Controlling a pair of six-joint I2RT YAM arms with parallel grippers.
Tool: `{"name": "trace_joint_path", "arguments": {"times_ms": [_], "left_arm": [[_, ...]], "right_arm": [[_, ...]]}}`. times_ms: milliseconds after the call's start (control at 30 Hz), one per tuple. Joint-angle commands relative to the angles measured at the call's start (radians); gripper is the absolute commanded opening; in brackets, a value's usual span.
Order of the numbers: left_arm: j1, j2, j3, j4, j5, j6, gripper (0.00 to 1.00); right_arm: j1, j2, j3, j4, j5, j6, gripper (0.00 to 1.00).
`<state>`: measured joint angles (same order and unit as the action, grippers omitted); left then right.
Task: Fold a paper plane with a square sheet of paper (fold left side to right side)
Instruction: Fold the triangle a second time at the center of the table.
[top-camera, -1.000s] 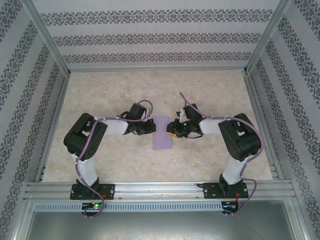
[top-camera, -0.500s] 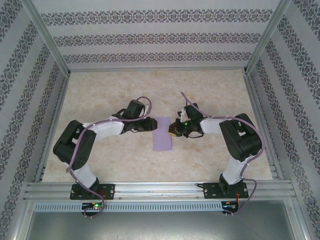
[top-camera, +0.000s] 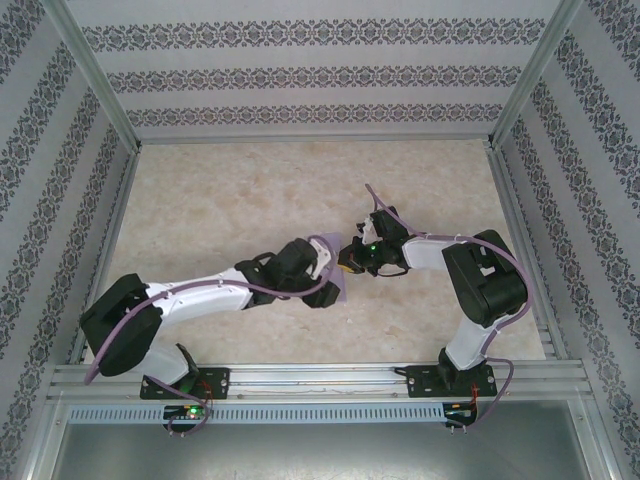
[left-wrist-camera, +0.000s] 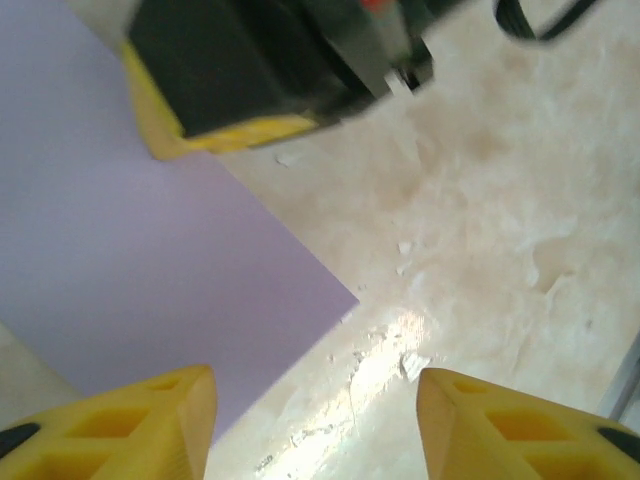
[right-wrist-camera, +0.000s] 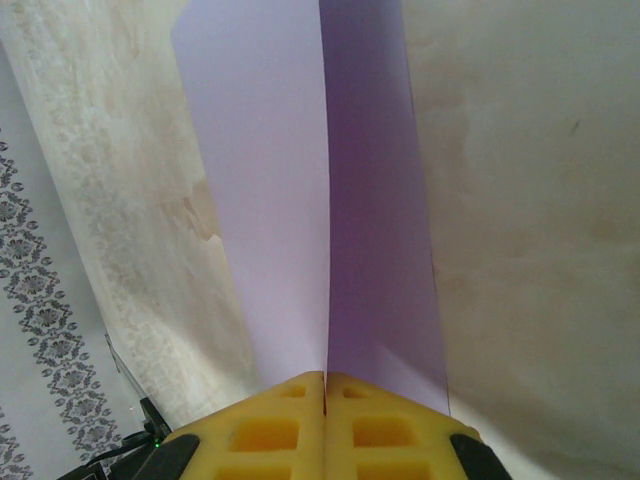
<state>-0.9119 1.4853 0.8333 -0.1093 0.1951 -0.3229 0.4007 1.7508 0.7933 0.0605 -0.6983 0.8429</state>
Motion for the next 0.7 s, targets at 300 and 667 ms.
{"name": "trace_joint_path", "arguments": {"times_ms": [300,667], "left_arm": [[-0.183,0.255,0.216,-0.200,-0.412,0.167,0.63],[-0.193,0.338,0.277,-0.226,-0.541,0.140,0.48]], "right_arm": [[-0.011,-0.020,-0.008,-0.004,-0.015,0.011,0.00],[-0.011,-0.011,-0.014,-0.004,-0.012,0.004,0.00]]}}
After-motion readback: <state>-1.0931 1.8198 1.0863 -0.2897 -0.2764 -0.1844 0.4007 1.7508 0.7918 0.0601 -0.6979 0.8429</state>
